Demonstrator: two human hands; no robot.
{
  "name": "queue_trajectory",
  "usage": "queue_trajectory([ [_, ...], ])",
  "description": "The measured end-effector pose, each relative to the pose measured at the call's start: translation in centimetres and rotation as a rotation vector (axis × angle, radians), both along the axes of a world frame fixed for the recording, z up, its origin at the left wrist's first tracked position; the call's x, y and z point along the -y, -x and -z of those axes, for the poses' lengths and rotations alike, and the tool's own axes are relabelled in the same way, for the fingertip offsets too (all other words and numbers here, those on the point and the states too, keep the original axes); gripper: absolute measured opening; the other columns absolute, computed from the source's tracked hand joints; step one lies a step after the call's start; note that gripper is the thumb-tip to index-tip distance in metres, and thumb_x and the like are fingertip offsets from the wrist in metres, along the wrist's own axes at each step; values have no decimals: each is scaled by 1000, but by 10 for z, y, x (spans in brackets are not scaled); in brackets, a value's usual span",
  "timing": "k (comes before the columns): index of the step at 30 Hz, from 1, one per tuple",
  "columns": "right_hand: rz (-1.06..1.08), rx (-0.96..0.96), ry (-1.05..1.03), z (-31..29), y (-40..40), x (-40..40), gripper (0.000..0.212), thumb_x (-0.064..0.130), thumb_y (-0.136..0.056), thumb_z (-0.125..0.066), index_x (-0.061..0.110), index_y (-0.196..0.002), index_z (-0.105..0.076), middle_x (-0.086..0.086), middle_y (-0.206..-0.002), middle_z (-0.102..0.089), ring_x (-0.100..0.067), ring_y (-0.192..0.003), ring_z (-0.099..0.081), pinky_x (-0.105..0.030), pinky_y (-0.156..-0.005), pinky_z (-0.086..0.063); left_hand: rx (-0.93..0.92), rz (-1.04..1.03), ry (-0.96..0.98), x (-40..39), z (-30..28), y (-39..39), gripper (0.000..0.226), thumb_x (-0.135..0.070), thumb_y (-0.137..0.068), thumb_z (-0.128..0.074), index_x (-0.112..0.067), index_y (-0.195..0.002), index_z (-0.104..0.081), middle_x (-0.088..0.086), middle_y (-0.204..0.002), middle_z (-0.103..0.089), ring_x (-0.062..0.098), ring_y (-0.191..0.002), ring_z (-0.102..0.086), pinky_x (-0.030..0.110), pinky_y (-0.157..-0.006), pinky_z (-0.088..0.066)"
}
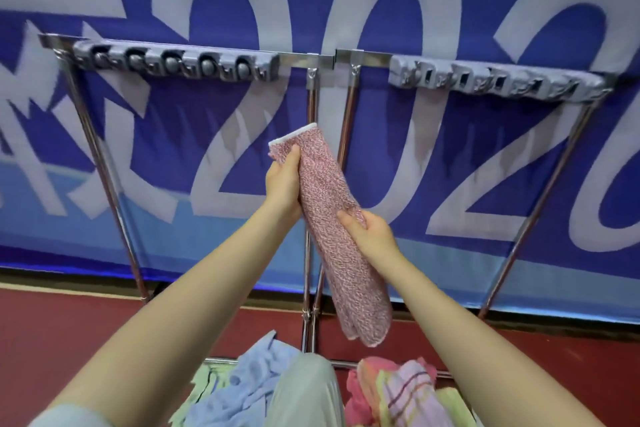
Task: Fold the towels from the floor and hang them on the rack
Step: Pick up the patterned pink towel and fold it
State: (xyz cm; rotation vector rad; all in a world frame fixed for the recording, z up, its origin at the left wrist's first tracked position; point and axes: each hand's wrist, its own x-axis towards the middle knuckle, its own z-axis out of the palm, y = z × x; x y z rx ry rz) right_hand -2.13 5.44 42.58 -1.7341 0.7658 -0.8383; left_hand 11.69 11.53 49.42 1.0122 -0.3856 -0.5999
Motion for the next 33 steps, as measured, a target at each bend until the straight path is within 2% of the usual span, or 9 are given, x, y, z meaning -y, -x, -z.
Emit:
queue_trajectory([
  [4, -171, 3, -140, -26, -23, 0, 12, 22, -85, -70, 10, -87, -71, 2, -78, -71, -10, -72, -65, -19, -65, -49, 31, -129, -7, -12, -18, -32, 19, -27, -98, -54, -11, -104, -62, 5, -95, -68, 23, -93, -66, 35, -81, -54],
  [7, -233, -10, -181, -42, -46, -4, 6, 17, -88, -66, 12, -88, -69, 4, -74, -70, -6, -66, -64, -18, -61, -49, 56, -242, -57, -27, -30, -62, 27, -29, -99, -51, -8, -113, -61, 3, -92, -65, 20, -87, -64, 33, -77, -53],
  [11, -271, -14, -237, -59, -91, -9, 14, 17, -90, -64, 12, -78, -68, 1, -69, -70, -11, -65, -63, -23, -63, -49, 99, -422, -139, -44, -44, -110, 37, -30, -98, -49, -4, -123, -60, 13, -117, -65, 29, -108, -61, 41, -96, -49],
  [16, -266, -51, -77, -94, -164, -16, 28, 20, -91, -61, -7, -91, -68, -6, -76, -61, -14, -71, -54, -19, -54, -40, 247, -559, -339, -70, -55, -190, 38, -18, -95, -47, -7, -132, -50, 16, -129, -58, 34, -115, -56, 37, -88, -46],
  [20, -314, -111, 96, -134, -218, -17, 30, 23, -91, -61, -5, -86, -69, -6, -74, -61, -14, -69, -54, -19, -53, -39, 410, -565, -560, -97, -51, -245, 56, -6, -96, -44, -12, -149, -30, 12, -142, -47, 29, -116, -51, 27, -77, -41],
  [23, -384, -245, 261, -160, -257, -21, 27, 32, -92, -59, 13, -73, -58, -2, -66, -54, -13, -60, -48, -22, -52, -36, 445, -584, -622, -110, -49, -278, 42, -5, -94, -46, -8, -135, -49, 12, -133, -55, 26, -109, -55, 27, -78, -38],
  [29, -463, -353, 420, -190, -330, -29, 28, 31, -89, -62, 14, -70, -50, -7, -67, -45, -16, -60, -41, -29, -58, -29, 410, -549, -707, -127, -38, -339, 26, -5, -84, -47, -3, -105, -63, 10, -100, -62, 24, -82, -55, 34, -68, -51],
  [31, -471, -351, 421, -199, -356, -35, 24, 31, -88, -64, 13, -76, -54, -10, -72, -49, -17, -65, -44, -28, -60, -31, 433, -530, -758, -130, -37, -354, 24, -7, -86, -48, -3, -105, -61, 13, -104, -61, 27, -85, -55, 31, -70, -46],
  [33, -494, -333, 409, -208, -385, -41, 25, 31, -86, -66, 7, -85, -62, -18, -81, -57, -18, -71, -49, -29, -65, -35, 445, -571, -753, -130, -39, -369, 35, -17, -92, -47, -6, -124, -57, 13, -125, -59, 30, -105, -56, 30, -80, -41],
])
